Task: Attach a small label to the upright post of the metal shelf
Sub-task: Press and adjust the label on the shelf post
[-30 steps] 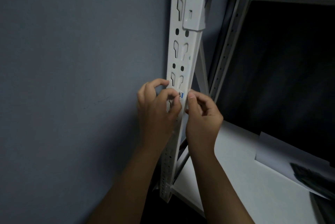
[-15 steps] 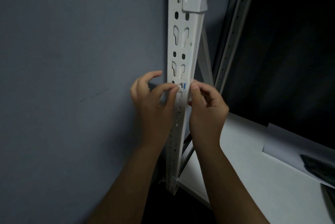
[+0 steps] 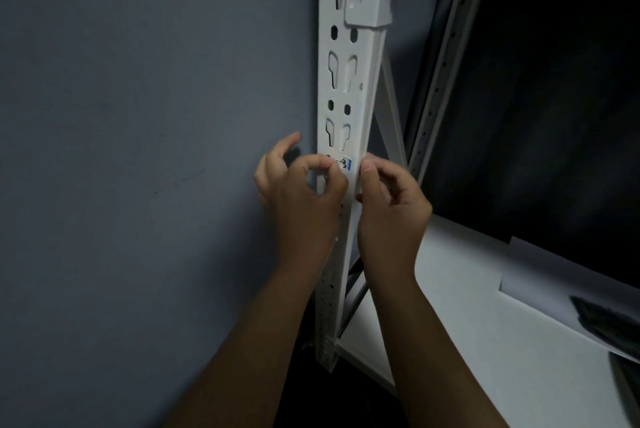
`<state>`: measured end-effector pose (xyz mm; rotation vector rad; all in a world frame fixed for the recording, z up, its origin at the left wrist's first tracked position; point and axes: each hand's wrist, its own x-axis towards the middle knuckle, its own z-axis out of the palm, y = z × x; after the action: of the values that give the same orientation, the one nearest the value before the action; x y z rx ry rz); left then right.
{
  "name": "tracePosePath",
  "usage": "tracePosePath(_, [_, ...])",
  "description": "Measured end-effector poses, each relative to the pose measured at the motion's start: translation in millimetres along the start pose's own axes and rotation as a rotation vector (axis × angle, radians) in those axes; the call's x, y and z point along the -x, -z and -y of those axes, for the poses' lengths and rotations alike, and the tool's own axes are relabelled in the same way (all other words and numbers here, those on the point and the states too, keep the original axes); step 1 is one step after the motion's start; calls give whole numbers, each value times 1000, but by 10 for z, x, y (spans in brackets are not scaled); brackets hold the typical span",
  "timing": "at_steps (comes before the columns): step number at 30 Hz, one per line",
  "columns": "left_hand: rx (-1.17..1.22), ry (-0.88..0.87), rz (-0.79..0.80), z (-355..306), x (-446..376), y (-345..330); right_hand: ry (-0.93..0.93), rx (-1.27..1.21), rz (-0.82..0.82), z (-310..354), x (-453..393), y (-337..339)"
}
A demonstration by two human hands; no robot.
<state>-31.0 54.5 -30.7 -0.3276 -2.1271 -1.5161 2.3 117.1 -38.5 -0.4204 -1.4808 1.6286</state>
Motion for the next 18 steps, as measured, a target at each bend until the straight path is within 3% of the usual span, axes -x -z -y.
tracePosePath(18, [-30,-68,-3,3,-21,90,35,-20,27,30,20,17])
